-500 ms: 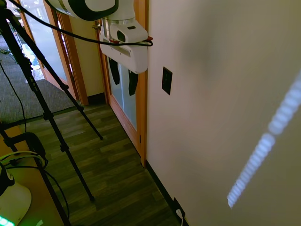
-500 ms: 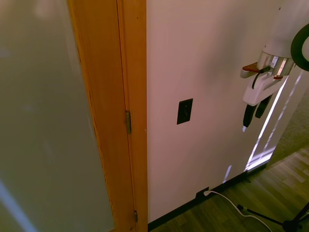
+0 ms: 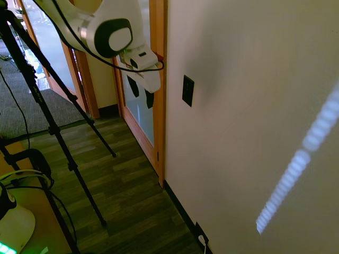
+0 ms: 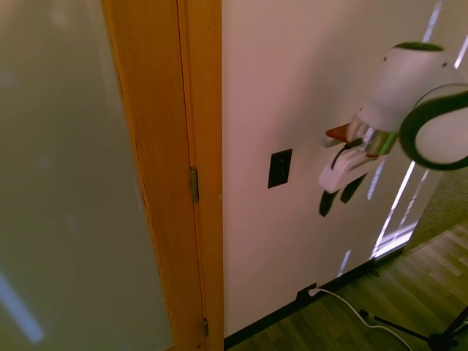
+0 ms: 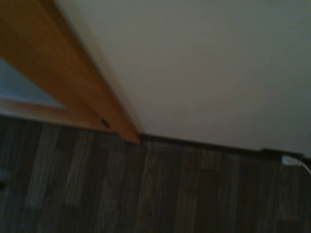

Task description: Turn on the light

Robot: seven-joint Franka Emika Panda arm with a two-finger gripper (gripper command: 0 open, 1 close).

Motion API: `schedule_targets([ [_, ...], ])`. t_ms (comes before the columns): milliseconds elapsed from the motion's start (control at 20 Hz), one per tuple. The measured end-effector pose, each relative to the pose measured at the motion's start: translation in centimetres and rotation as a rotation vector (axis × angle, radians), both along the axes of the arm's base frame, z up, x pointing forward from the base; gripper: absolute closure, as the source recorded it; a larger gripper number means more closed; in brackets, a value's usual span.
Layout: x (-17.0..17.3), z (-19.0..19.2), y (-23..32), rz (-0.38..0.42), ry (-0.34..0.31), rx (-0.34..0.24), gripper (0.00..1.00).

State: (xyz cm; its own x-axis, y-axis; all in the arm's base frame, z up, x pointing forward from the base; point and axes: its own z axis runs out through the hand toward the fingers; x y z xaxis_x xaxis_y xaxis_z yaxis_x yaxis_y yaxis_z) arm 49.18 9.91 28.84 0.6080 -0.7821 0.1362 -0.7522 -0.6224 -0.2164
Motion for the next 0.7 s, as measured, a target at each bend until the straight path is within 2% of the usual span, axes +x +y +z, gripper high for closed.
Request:
schedule_targets([
  [200,4.2,-1.0,-2.0,-0.097,-0.089,0.001,0.00],
  [450,6.2,0.2,-2.6,-0.129,-0.167,-0.019,0.00],
  [500,6.5,0.4,-2.8,-0.136,-0.177,-0.028,1.00],
  [700,7.6,0.6,-2.5,-0.159,-0.214,-0.063,1.00],
])
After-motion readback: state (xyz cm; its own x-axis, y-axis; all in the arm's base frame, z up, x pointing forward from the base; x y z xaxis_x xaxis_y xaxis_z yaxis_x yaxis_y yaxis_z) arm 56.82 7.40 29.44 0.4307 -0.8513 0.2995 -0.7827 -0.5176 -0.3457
